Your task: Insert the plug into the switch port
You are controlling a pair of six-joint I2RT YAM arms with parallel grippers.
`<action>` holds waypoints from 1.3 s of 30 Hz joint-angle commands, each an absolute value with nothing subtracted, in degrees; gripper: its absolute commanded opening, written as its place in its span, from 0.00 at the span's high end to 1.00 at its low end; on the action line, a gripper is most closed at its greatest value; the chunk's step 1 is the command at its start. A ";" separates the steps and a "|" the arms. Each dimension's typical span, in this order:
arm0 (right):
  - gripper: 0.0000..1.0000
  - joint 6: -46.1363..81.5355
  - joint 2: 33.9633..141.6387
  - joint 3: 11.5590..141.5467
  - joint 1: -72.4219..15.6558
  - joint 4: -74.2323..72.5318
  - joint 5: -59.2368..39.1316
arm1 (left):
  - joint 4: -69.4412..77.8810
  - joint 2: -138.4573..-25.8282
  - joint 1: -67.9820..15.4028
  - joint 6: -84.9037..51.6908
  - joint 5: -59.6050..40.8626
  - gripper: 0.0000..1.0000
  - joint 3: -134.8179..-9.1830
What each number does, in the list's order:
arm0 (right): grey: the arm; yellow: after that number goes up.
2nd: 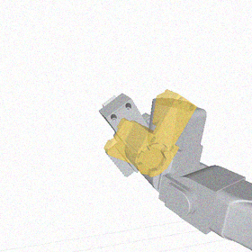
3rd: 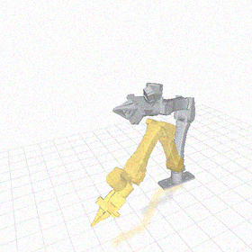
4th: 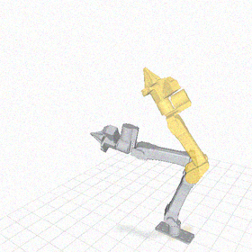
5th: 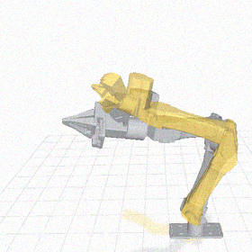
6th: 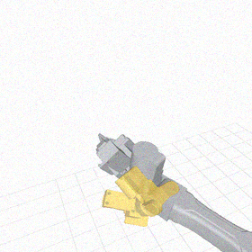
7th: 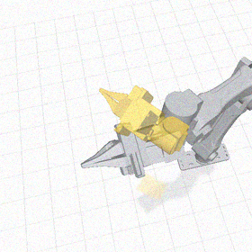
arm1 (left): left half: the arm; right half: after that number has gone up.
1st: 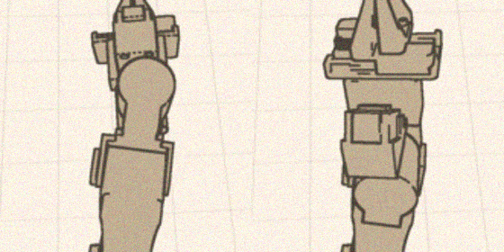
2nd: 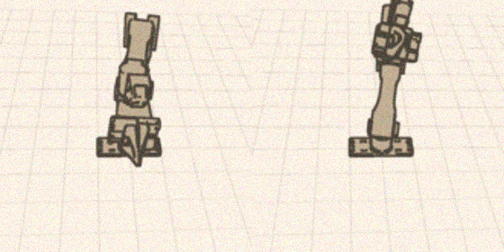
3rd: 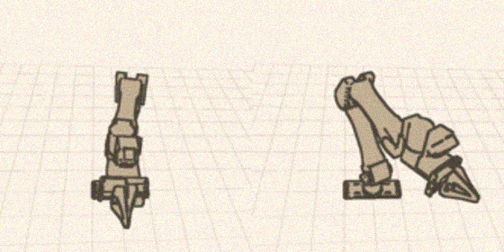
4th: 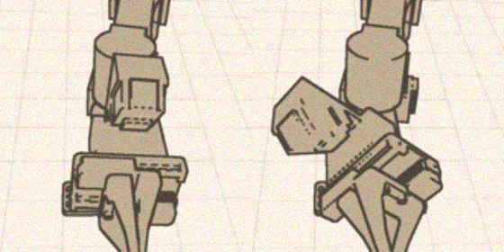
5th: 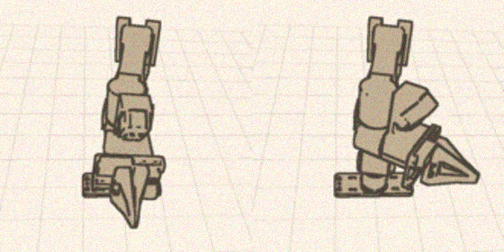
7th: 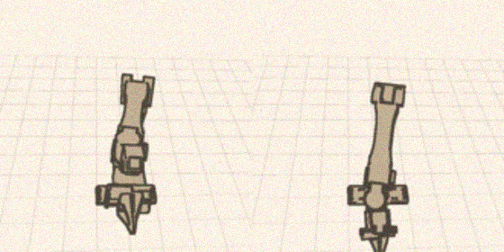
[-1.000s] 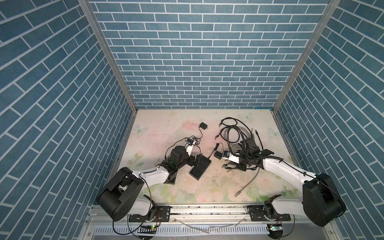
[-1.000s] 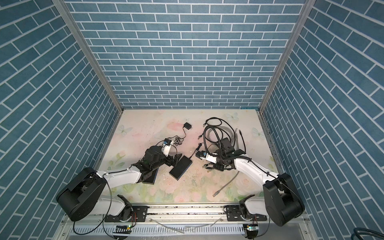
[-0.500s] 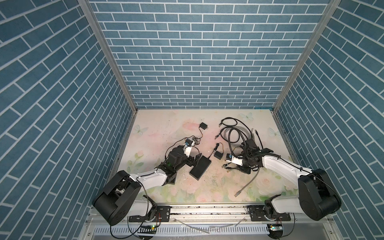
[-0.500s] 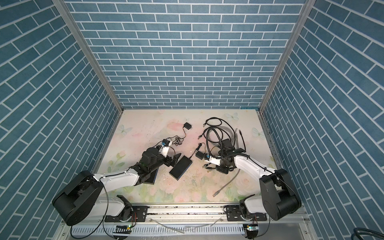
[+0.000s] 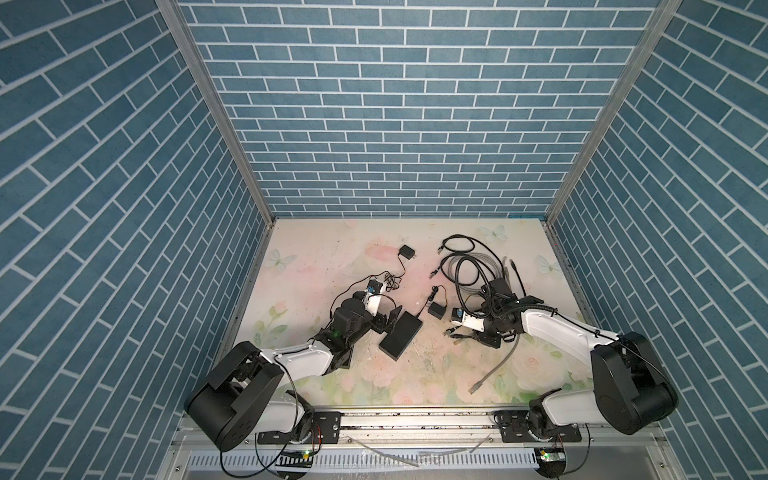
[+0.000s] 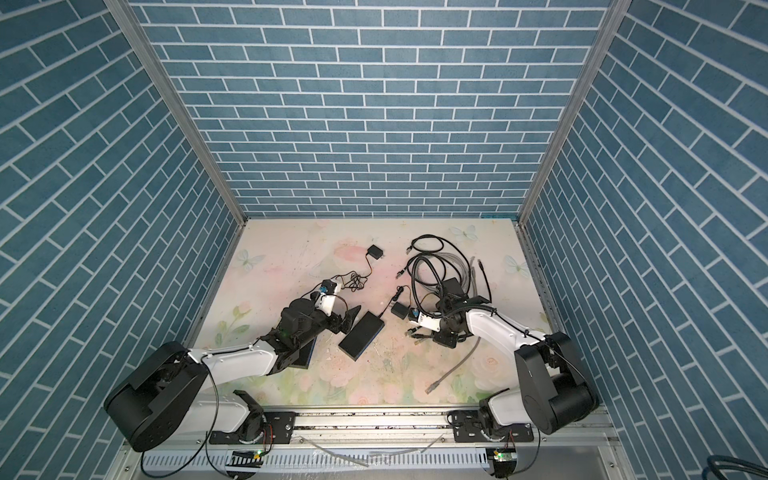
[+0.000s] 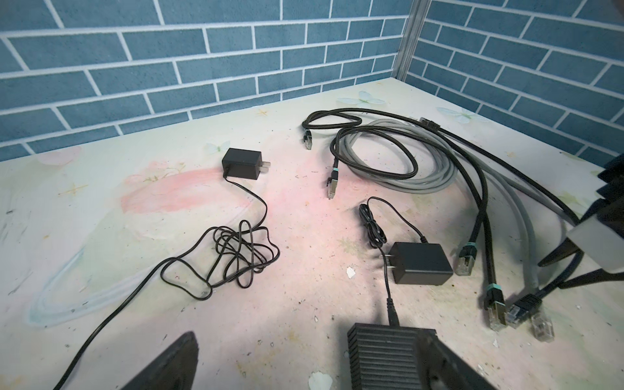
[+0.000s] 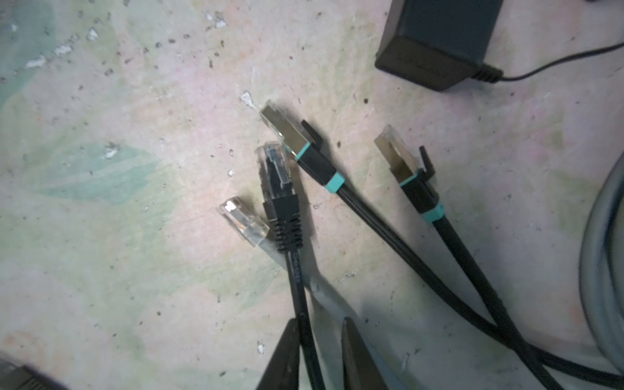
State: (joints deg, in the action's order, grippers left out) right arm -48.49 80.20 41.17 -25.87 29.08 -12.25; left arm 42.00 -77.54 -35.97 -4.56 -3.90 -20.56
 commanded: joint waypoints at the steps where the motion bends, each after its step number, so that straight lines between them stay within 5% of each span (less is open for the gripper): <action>1: 0.76 -50.72 81.69 40.60 -25.93 29.44 -14.45 | 45.84 -78.81 -35.91 -4.84 -6.12 0.00 -20.76; 8: 0.77 -50.71 82.78 40.88 -26.43 29.14 -15.53 | 46.22 -79.11 -35.89 -4.18 -6.77 0.00 -20.82; 13: 0.90 -50.98 82.33 40.80 -26.53 28.15 -14.79 | 45.95 -79.44 -35.89 -3.81 -7.05 0.01 -21.02; 22: 0.98 -52.21 74.91 39.68 -26.98 25.95 -14.47 | 36.55 -78.32 -35.87 1.09 -12.12 0.00 -24.25; 34: 0.99 -52.56 68.38 36.58 -30.43 15.71 -13.27 | 41.70 -78.88 -35.87 9.76 -25.46 0.01 -22.86; 39: 0.99 -52.47 68.02 34.81 -31.58 11.48 -12.71 | 27.32 -79.49 -36.19 13.02 -30.23 0.23 -30.21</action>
